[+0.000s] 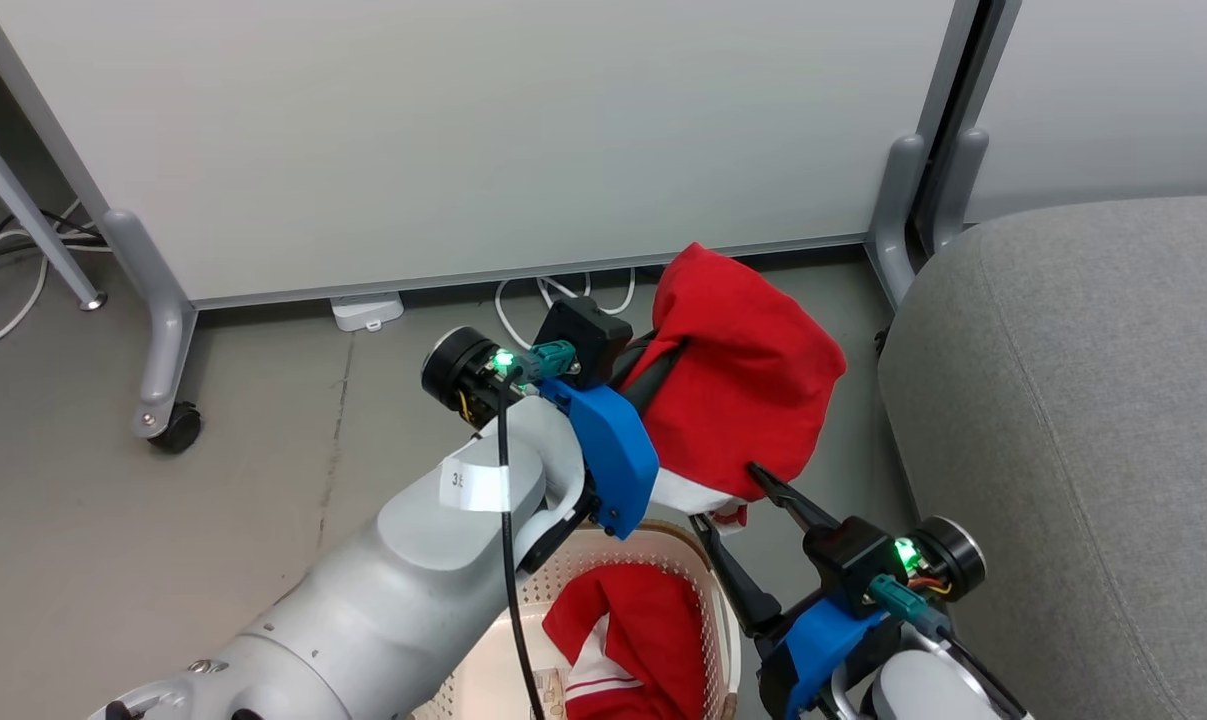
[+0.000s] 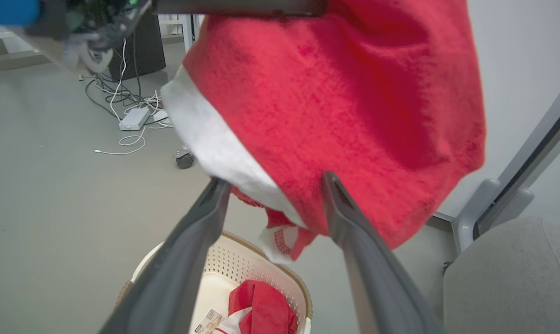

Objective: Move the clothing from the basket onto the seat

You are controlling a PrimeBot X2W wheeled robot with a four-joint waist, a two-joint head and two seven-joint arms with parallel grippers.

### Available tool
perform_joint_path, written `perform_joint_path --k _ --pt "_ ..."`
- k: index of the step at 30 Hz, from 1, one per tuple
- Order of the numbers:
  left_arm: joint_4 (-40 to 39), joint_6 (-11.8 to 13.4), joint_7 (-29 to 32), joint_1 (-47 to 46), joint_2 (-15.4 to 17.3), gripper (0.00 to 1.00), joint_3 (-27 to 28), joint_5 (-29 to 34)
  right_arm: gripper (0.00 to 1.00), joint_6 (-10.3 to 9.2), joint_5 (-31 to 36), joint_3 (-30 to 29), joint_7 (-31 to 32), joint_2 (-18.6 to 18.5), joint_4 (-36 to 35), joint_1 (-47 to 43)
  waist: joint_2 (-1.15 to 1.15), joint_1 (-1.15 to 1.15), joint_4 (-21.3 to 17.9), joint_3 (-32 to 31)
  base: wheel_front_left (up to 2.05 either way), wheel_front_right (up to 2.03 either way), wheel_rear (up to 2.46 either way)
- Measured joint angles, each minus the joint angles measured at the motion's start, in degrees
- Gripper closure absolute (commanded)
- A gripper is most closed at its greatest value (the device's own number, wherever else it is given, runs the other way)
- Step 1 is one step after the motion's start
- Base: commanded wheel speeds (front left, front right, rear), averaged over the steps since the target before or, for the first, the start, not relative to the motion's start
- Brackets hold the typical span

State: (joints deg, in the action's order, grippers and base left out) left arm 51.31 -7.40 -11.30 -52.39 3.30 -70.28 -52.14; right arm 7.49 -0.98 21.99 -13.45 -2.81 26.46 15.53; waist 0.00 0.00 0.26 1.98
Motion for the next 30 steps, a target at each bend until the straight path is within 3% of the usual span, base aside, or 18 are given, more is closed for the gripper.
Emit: perform_joint_path --k 21,22,23,30 --pt "-0.3 0.0 -0.2 -0.9 -0.2 1.00 -1.8 -1.3 0.00 0.00 -7.7 4.1 -1.5 0.0 10.1 10.6 0.00 0.00 1.0 0.9 0.00 0.00 0.00" --pt "-0.3 0.0 -0.2 -0.9 -0.2 1.00 -1.9 -1.3 0.04 0.00 -8.2 4.4 -1.5 0.0 10.2 10.8 0.00 0.00 1.0 0.8 0.00 0.00 0.00" --pt "-0.3 0.0 -0.2 -0.9 -0.2 1.00 -1.9 -1.4 0.97 0.00 -8.9 4.7 -1.5 0.0 10.3 10.8 0.00 0.00 1.1 0.8 0.00 0.00 0.00" --pt "-0.2 0.0 -0.2 -0.9 -0.3 1.00 -2.3 -1.8 1.00 0.00 -11.3 4.7 -1.6 0.0 10.5 10.7 0.00 0.00 0.9 0.4 0.00 0.00 0.00"
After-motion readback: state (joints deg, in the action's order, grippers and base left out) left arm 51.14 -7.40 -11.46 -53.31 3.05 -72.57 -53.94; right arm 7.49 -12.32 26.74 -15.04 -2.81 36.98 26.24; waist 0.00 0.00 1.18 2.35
